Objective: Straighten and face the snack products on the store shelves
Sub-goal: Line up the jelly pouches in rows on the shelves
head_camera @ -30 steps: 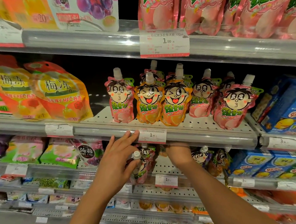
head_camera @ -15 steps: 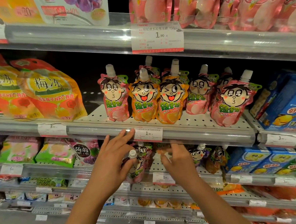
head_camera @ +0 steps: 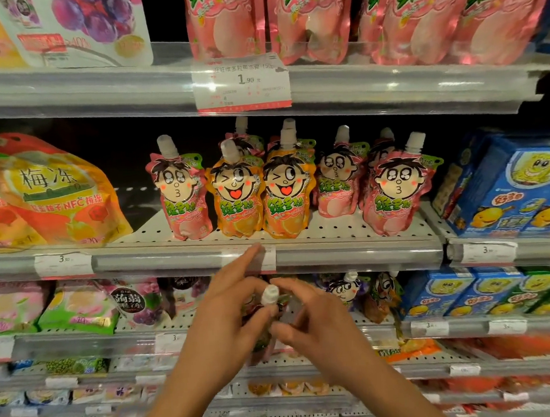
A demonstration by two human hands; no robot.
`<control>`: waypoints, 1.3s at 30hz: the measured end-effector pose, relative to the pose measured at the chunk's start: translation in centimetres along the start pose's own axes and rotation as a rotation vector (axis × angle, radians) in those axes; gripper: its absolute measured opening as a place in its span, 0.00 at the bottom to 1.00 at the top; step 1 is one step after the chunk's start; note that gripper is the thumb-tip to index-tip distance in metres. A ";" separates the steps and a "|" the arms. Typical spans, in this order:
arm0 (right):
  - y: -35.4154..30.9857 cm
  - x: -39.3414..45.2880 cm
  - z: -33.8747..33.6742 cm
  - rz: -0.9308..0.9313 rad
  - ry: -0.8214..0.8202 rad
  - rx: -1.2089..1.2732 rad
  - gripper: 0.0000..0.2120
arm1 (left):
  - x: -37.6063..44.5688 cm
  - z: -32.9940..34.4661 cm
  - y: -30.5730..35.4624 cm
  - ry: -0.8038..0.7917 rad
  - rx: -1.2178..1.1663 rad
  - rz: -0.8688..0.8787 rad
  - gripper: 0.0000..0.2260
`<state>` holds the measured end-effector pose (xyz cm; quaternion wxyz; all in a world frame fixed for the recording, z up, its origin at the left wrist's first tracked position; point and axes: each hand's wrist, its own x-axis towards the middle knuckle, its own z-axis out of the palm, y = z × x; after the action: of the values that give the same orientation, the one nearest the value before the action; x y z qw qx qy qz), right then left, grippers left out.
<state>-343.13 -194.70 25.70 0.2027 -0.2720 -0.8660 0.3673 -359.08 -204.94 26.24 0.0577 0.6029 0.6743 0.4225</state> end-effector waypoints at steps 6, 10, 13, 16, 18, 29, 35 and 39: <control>1.4 -1.2 -3.4 0.054 0.126 0.076 0.01 | 1.2 3.1 2.5 -0.016 -0.073 -0.036 0.08; 1.6 -1.8 -6.6 0.016 0.293 0.021 0.04 | 0.8 3.7 0.5 0.061 0.174 0.021 0.18; 0.5 -2.1 -9.3 -0.029 0.472 0.117 0.04 | 0.5 4.8 -0.9 0.107 0.317 0.086 0.19; -0.9 -1.5 -11.6 -0.125 0.641 0.132 0.02 | 0.4 6.1 -0.8 0.158 0.428 0.105 0.21; -1.5 -0.7 -12.5 -0.158 0.729 0.172 0.03 | 0.7 6.4 -0.3 0.177 0.499 0.096 0.23; -1.7 4.7 -13.2 -0.037 0.677 0.023 0.02 | 1.1 6.7 -0.5 0.183 0.572 0.126 0.29; -1.9 6.0 -13.6 -0.019 0.658 -0.041 0.09 | 0.9 6.8 -0.8 0.188 0.552 0.116 0.28; -2.3 5.0 -13.4 -0.047 0.670 -0.027 0.21 | 0.9 6.8 -0.6 0.179 0.529 0.100 0.28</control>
<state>-340.34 -185.85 36.88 0.4808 -0.3603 -0.7622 0.2411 -355.79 -200.73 21.87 -0.1822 0.5900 0.7328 0.2859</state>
